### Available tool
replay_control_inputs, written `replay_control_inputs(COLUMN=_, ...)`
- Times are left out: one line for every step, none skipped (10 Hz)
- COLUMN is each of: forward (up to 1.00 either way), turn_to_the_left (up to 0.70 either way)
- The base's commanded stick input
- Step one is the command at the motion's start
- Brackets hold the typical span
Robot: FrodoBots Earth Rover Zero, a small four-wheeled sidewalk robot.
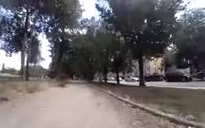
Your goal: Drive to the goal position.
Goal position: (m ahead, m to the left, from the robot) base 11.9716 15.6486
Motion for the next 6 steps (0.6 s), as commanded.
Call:
replay_control_inputs(forward=0.85, turn_to_the_left=0.34)
replay_control_inputs(forward=0.85, turn_to_the_left=0.34)
replay_control_inputs(forward=0.85, turn_to_the_left=0.34)
replay_control_inputs(forward=0.85, turn_to_the_left=0.31)
replay_control_inputs(forward=0.85, turn_to_the_left=0.08)
replay_control_inputs(forward=0.85, turn_to_the_left=0.0)
